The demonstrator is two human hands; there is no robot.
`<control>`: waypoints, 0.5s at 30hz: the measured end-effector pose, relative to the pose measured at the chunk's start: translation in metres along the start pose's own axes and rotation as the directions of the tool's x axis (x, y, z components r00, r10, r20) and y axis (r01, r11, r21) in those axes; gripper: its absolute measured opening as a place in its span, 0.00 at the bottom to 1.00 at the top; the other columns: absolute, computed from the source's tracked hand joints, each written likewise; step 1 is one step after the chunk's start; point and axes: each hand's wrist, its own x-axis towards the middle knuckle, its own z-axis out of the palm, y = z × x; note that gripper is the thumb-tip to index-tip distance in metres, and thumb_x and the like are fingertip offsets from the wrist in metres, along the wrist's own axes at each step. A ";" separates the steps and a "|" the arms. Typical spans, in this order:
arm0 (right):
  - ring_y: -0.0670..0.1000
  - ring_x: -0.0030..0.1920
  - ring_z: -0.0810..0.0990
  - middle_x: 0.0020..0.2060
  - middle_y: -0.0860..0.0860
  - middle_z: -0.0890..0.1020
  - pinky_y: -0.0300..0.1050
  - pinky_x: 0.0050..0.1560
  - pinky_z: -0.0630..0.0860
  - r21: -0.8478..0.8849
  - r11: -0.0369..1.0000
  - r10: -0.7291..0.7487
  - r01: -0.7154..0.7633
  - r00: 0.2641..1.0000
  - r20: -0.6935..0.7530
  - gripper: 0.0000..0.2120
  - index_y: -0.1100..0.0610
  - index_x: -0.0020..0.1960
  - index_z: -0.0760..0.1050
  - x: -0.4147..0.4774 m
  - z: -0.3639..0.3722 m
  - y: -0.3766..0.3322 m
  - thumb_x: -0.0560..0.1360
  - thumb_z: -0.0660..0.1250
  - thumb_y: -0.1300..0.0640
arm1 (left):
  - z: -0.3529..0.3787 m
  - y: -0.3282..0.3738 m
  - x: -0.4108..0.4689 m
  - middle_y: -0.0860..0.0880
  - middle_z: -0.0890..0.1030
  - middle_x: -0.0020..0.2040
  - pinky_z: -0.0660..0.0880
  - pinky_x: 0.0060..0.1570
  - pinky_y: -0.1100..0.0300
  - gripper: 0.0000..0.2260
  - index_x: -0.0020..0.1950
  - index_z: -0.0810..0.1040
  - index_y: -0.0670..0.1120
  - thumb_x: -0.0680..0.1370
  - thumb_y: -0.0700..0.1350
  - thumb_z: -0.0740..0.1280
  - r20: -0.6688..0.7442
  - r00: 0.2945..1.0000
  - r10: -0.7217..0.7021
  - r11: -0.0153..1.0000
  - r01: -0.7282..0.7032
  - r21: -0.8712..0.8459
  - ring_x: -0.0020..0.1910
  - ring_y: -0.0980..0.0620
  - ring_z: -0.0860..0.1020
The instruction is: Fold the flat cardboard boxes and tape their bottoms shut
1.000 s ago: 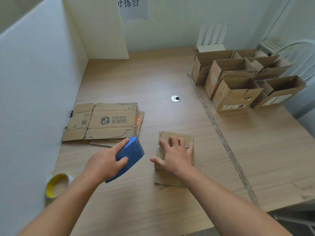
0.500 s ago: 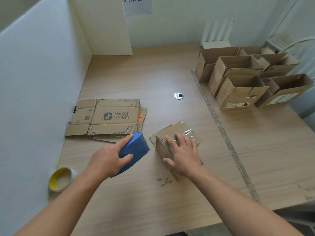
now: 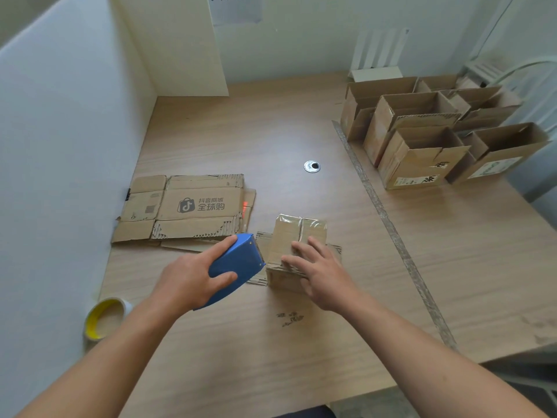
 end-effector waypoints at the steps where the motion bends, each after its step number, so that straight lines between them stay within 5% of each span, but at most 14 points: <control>1: 0.55 0.80 0.47 0.79 0.45 0.57 0.57 0.77 0.52 0.018 1.000 -0.012 0.012 1.000 -0.006 0.30 0.40 0.75 0.64 0.001 0.000 0.002 0.77 0.62 0.61 | -0.001 0.000 0.000 0.55 0.77 0.47 0.73 0.41 0.58 0.30 0.75 0.52 0.72 0.78 0.60 0.64 -0.001 1.000 0.030 0.999 -0.030 0.015 0.44 0.51 0.74; 5: 0.51 0.80 0.47 0.78 0.42 0.58 0.51 0.78 0.51 0.040 0.996 -0.075 0.075 0.997 0.014 0.29 0.39 0.74 0.66 0.001 -0.004 0.012 0.78 0.64 0.61 | -0.004 -0.006 -0.002 0.58 0.77 0.51 0.71 0.39 0.58 0.30 0.75 0.48 0.72 0.78 0.63 0.61 -0.016 0.984 0.178 0.977 -0.175 0.123 0.43 0.52 0.72; 11: 0.50 0.80 0.49 0.76 0.43 0.65 0.56 0.78 0.49 0.105 0.989 -0.095 0.104 0.991 -0.093 0.21 0.41 0.71 0.71 -0.001 -0.007 0.014 0.79 0.65 0.46 | -0.001 -0.012 -0.006 0.59 0.75 0.35 0.68 0.23 0.62 0.31 0.76 0.55 0.67 0.73 0.64 0.57 -0.101 0.889 0.446 0.883 -0.419 0.211 0.28 0.52 0.72; 15: 0.49 0.73 0.66 0.68 0.44 0.74 0.51 0.74 0.62 0.411 0.905 0.019 0.106 0.958 -0.287 0.24 0.45 0.71 0.72 -0.007 -0.015 -0.004 0.77 0.62 0.39 | -0.001 -0.008 -0.007 0.59 0.75 0.36 0.64 0.27 0.63 0.31 0.76 0.58 0.65 0.74 0.63 0.60 -0.124 0.854 0.505 0.859 -0.484 0.166 0.29 0.52 0.72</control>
